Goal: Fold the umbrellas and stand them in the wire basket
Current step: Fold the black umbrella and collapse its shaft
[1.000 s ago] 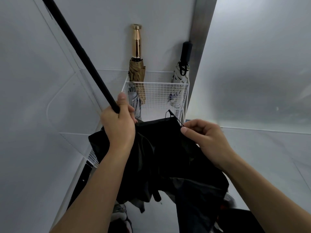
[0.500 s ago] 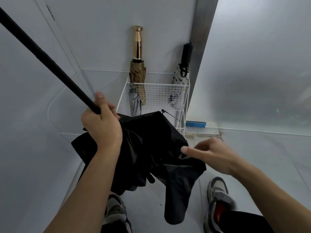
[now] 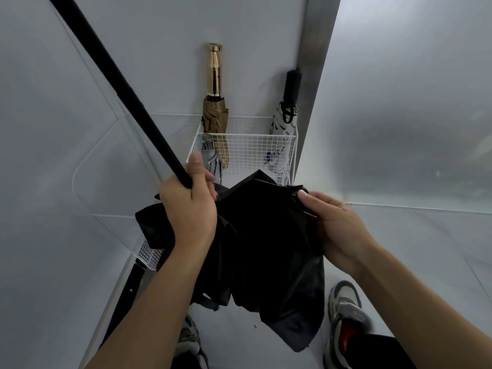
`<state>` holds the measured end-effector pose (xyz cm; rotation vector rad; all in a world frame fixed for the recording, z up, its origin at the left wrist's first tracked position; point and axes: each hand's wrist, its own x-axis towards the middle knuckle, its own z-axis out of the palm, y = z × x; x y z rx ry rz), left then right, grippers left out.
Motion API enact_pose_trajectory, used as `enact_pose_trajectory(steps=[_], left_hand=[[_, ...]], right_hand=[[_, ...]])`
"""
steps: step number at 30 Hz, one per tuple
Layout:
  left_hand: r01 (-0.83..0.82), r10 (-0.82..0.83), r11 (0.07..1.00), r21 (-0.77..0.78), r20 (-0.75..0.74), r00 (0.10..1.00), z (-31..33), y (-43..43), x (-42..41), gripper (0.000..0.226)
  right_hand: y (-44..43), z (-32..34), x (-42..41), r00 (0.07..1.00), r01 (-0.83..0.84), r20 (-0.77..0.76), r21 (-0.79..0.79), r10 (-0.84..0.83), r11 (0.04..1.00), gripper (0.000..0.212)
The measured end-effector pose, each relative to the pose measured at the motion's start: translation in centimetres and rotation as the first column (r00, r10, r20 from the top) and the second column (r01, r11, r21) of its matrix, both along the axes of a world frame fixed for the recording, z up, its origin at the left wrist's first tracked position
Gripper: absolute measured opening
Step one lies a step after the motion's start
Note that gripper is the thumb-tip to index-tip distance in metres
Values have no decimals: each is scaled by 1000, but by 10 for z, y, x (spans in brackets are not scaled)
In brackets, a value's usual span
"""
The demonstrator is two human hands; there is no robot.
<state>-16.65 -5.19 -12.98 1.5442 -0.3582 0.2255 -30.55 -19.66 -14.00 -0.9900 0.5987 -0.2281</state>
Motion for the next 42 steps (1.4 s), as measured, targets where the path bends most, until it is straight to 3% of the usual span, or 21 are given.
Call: enact_pose_trajectory(steps=[2,3,5,6,9,11,14,16,20,22,24,27,29,34,37,39,42], left_hand=[[45,-45,999,-8,-11,999,1,-2,-3,54],[66,-67,998,-7,-16,998,1,-2,-5,55],[100,-99,995,2,-29,995,2,-2,-5,54],[110,-110,994,8,-41,993,2,-3,-5,54],[140,-138,990,28,-64,988,2,-3,-4,54],[180,-177,982,51,-63,982,2,-3,-5,54],[263,-259,961,82,-57,964,3,-4,-7,56],[293,-289,950,102,-61,956,3,-5,-10,56],[296,-288,947,123,-78,954,4,-5,-11,55],[312,-302,944,109,-98,948,5,-6,-11,56],[333,-322,938,98,-114,940,5,-7,-12,57],[343,-331,935,91,-125,935,3,-6,-14,57],[343,-330,935,93,-128,935,2,-6,-14,57],[344,-335,937,56,-124,934,7,-8,-16,57],[315,-309,949,26,-134,942,8,-9,-18,57],[294,-290,956,-1,-152,945,7,-9,-17,55],[274,-272,962,-15,-162,948,6,-10,-16,55]], right_hand=[[1,-1,1,1000,23,4,-140,-23,990,17],[3,-2,0,999,27,-18,-330,-35,944,19],[3,-4,-1,994,-28,-92,-714,-54,700,23],[4,-6,-2,989,-75,-134,-818,-61,570,19],[9,-12,-6,972,-203,-229,-924,-46,324,6],[12,-13,-6,973,-227,-232,-942,10,245,5],[13,-14,-5,976,-219,-198,-905,96,365,16],[11,-13,-2,993,-117,-117,-901,26,418,21],[13,-8,-2,987,135,83,-895,-137,426,11],[14,-4,-3,975,192,110,-857,-195,477,16],[13,0,-2,979,163,58,-794,-194,585,20],[7,3,-1,993,-25,-109,-586,-49,810,24],[7,3,0,993,-76,-117,-466,24,881,10],[13,4,0,996,25,88,-335,5,942,17],[15,4,-1,986,-57,137,-249,94,967,20],[16,0,0,979,-123,111,-360,174,925,32],[24,-8,3,985,-90,60,-630,164,771,27]])
